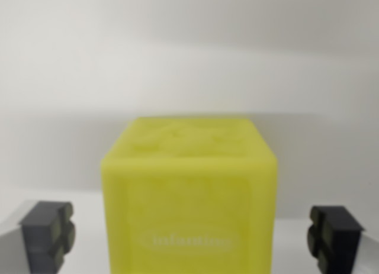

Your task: Pick yellow cube

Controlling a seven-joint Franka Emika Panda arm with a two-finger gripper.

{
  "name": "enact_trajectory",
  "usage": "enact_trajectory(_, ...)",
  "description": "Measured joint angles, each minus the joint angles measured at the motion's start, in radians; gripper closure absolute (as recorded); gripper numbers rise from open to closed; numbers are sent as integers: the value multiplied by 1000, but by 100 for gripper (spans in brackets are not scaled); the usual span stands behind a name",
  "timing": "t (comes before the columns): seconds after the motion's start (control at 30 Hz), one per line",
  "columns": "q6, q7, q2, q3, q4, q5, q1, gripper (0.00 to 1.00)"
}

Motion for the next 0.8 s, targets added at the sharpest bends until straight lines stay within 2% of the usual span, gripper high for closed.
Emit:
enact_trajectory(0.57,50,1,67,0,17,0,1,0)
enact_trajectory(0.6,51,1,68,0,17,0,2,100)
enact_trajectory(0.8,44,1,57,0,14,0,2,100)
